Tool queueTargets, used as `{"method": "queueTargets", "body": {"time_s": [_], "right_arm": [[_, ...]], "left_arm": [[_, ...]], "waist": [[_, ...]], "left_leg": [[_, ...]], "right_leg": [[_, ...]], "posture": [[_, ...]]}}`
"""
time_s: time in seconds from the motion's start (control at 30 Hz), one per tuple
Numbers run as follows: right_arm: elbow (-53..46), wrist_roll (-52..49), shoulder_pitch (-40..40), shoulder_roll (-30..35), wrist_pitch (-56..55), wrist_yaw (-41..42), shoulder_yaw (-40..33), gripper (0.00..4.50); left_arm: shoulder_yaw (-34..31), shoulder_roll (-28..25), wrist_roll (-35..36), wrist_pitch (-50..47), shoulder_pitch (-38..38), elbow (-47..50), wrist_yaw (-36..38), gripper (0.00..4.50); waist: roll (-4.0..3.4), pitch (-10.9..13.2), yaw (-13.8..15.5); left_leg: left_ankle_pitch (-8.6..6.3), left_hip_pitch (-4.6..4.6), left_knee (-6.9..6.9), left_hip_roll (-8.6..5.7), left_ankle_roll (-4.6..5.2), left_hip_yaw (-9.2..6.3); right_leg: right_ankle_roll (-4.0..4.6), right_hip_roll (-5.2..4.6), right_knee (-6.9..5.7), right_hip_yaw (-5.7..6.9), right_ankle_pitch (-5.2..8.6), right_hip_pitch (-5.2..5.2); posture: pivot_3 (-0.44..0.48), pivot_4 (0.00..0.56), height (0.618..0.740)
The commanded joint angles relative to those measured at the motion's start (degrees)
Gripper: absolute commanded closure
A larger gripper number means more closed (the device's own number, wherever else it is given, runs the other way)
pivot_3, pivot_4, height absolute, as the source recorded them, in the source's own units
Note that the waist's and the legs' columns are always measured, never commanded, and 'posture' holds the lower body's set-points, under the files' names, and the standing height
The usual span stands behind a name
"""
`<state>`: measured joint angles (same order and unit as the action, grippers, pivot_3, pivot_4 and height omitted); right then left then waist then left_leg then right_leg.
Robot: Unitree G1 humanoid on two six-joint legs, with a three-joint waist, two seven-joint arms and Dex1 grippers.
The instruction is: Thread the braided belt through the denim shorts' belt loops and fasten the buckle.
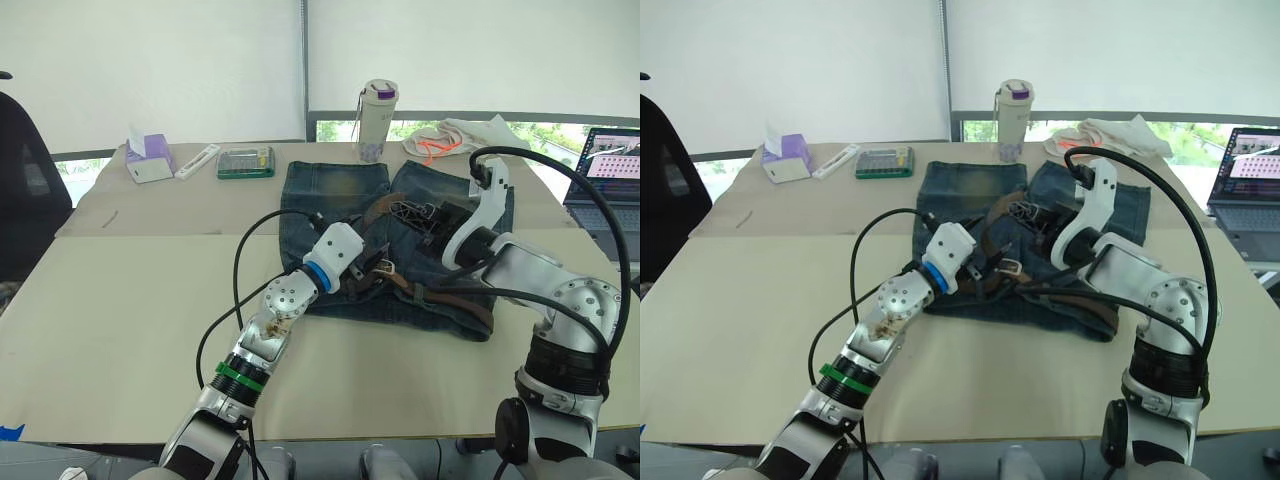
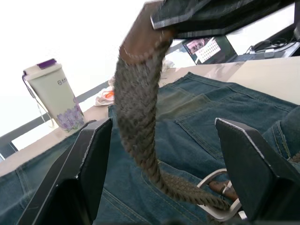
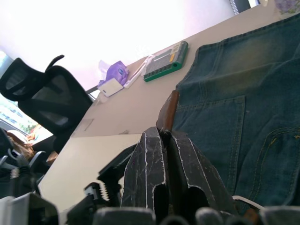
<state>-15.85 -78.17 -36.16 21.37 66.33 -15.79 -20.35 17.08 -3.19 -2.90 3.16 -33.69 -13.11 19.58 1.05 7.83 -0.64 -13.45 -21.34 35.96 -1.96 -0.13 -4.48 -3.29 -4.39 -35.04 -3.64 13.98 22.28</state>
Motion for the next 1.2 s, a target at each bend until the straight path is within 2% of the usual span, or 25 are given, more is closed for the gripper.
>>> {"method": "queueTargets", "body": {"time_s": [0.03, 0.17, 0.27, 0.3, 0.33, 0.57, 0.63, 0.67, 0.9, 1.07, 1.2], "right_arm": [[-2.7, -2.9, 0.4, 0.7, -1.9, -0.6, 0.4, 4.5], [-3.2, -3.5, 1.4, 1.3, -2.4, -1.3, 1.1, 4.5], [-3.6, -4.1, 2.0, 1.8, -3.2, -1.8, 1.3, 4.5], [-3.7, -4.3, 2.2, 1.9, -3.4, -1.9, 1.4, 4.5], [-3.9, -3.9, 2.4, 2.2, -3.6, -1.6, 1.6, 4.5], [-5.6, -1.9, 4.0, 4.8, -5.2, 3.1, 2.5, 2.06], [-6.9, 1.8, 5.0, 6.1, -7.6, 9.0, 3.5, 1.38], [-7.8, 4.9, 5.7, 7.4, -9.1, 12.5, 4.7, 1.05], [-6.4, 28.8, 10.7, 14.9, -18.9, 28.2, 18.7, 1.05], [-1.2, 38.9, 11.1, 11.0, -28.5, 36.1, 24.3, 1.05], [3.1, 45.6, 12.9, 9.0, -35.0, 41.9, 27.2, 1.05]], "left_arm": [[-1.4, 1.7, -1.1, 4.9, -2.9, -3.5, -2.5, 1.96], [-2.4, 3.4, -1.3, 7.1, -3.7, -6.3, -4.3, 3.33], [-3.1, 3.6, -0.6, 2.2, -2.8, -4.1, -3.5, 4.34], [-3.1, 3.7, -0.5, 1.1, -2.6, -3.6, -3.3, 4.48], [-3.7, 3.7, 0.1, -0.1, -2.3, -2.8, -3.1, 4.48], [-9.3, 5.6, 7.6, -10.4, 0.4, 2.4, -2.8, 4.5], [-16.4, 10.2, 19.0, -17.5, 0.5, 4.4, -4.5, 4.5], [-18.4, 11.3, 22.4, -19.6, 0.6, 5.3, -4.2, 4.5], [-25.2, 11.1, 33.2, -28.7, 0.7, 6.9, -3.4, 4.5], [-28.9, 10.9, 41.0, -35.6, 1.4, 7.5, -2.8, 4.5], [-28.5, 10.2, 43.0, -38.0, 2.7, 7.8, -1.9, 4.5]], "waist": [[0.0, 0.0, 0.0], [0.0, 0.0, -0.1], [0.0, 0.0, -0.1], [0.0, 0.0, -0.1], [0.0, 0.0, -0.1], [0.0, 0.0, -0.2], [0.0, 0.0, -0.1], [0.01, 0.0, -0.2], [0.02, 0.0, -0.4], [0.03, 0.0, -0.5], [0.03, 0.0, -0.1]], "left_leg": [[0.0, 0.0, 0.0, 0.0, 0.01, 0.02], [0.0, -0.01, 0.0, 0.0, 0.01, 0.07], [0.0, -0.01, 0.0, 0.0, 0.02, 0.07], [0.0, -0.01, 0.0, -0.01, 0.02, 0.08], [0.0, -0.02, 0.0, -0.01, 0.02, 0.08], [0.0, 0.0, 0.01, 0.02, 0.03, 0.05], [0.0, -0.01, 0.02, 0.01, 0.03, 0.06], [-0.01, -0.03, 0.06, 0.01, 0.03, 0.04], [-0.02, 0.02, 0.09, 0.0, 0.05, 0.11], [-0.02, 0.05, 0.08, 0.02, 0.04, 0.1], [-0.02, 0.06, 0.09, 0.0, 0.04, 0.08]], "right_leg": [[0.0, 0.0, 0.0, 0.01, 0.0, -0.01], [-0.01, 0.0, 0.0, 0.01, 0.0, 0.0], [-0.01, 0.01, -0.01, 0.01, 0.01, 0.0], [-0.01, 0.01, -0.01, 0.01, 0.01, -0.01], [-0.01, 0.01, -0.01, 0.01, 0.01, -0.01], [-0.02, 0.04, -0.03, 0.01, 0.01, -0.01], [-0.03, 0.04, -0.03, 0.02, 0.01, -0.01], [-0.05, 0.02, -0.02, 0.04, 0.03, -0.01], [-0.18, 0.06, -0.01, 0.08, 0.1, -0.04], [-0.16, 0.08, -0.01, 0.07, 0.09, -0.03], [-0.06, 0.05, -0.01, 0.07, 0.03, -0.05]], "posture": [[0.0, 0.15, 0.74], [0.0, 0.15, 0.74], [0.0, 0.15, 0.74], [0.0, 0.15, 0.74], [0.0, 0.15, 0.74], [0.0, 0.15, 0.74], [0.0, 0.15, 0.74], [0.0, 0.15, 0.74], [0.0, 0.15, 0.74], [0.0, 0.15, 0.74], [0.0, 0.15, 0.74]]}}
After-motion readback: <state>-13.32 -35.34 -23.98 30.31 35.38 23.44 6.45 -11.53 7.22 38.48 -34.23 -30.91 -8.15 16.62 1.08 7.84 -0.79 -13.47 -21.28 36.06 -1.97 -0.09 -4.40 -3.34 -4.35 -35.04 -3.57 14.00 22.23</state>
